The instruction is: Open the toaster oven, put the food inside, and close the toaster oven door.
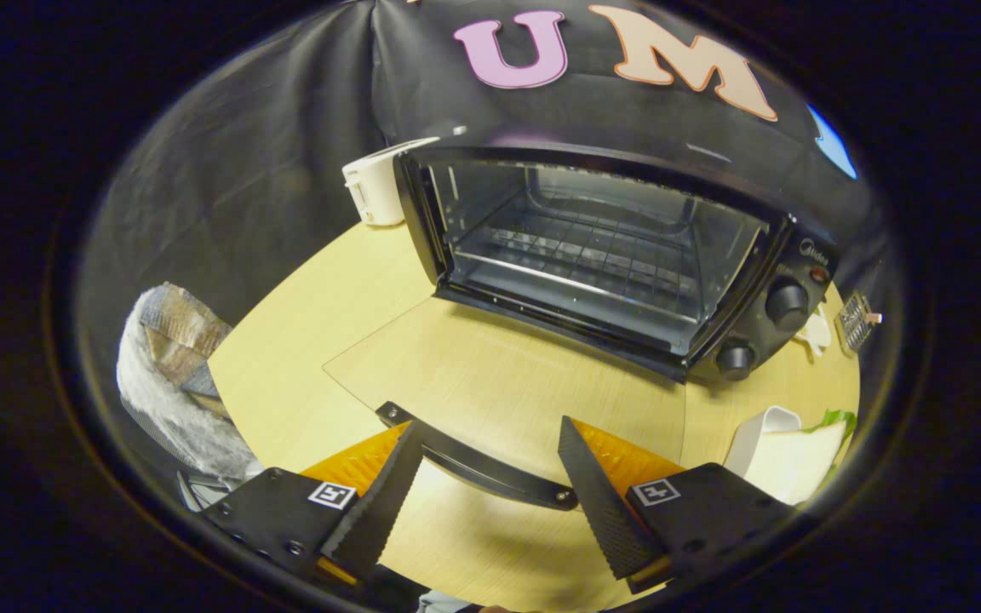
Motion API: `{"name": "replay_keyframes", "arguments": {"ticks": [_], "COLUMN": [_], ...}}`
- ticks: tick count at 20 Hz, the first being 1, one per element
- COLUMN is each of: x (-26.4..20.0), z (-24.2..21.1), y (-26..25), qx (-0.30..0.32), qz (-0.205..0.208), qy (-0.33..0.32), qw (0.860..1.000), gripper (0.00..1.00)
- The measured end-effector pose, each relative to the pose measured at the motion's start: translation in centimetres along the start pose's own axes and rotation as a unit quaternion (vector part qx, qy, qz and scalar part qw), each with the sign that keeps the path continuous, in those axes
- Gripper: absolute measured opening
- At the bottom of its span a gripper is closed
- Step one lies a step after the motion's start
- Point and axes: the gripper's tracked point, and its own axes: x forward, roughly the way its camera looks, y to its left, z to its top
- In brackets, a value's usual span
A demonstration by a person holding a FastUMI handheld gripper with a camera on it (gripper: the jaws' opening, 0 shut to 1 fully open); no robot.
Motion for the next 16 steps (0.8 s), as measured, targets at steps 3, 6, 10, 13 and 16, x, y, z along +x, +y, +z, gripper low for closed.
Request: {"name": "replay_keyframes", "arguments": {"ticks": [3, 6, 10, 13, 16], "x": [1.3, 1.5, 0.7, -1.0, -3.6], "z": [-1.9, -1.6, -1.0, 0.6, 3.7], "y": [-0.7, -1.1, -1.2, -2.4, -5.2], "qx": [0.006, -0.007, 0.001, 0.02, 0.04], "qz": [-0.006, -0.008, 0.009, 0.005, -0.018], "qy": [0.023, 0.01, -0.006, -0.045, -0.1], "qw": [1.0, 1.0, 1.0, 0.999, 0.994], "gripper": [0.99, 0.96, 0.95, 0.95, 0.95]}}
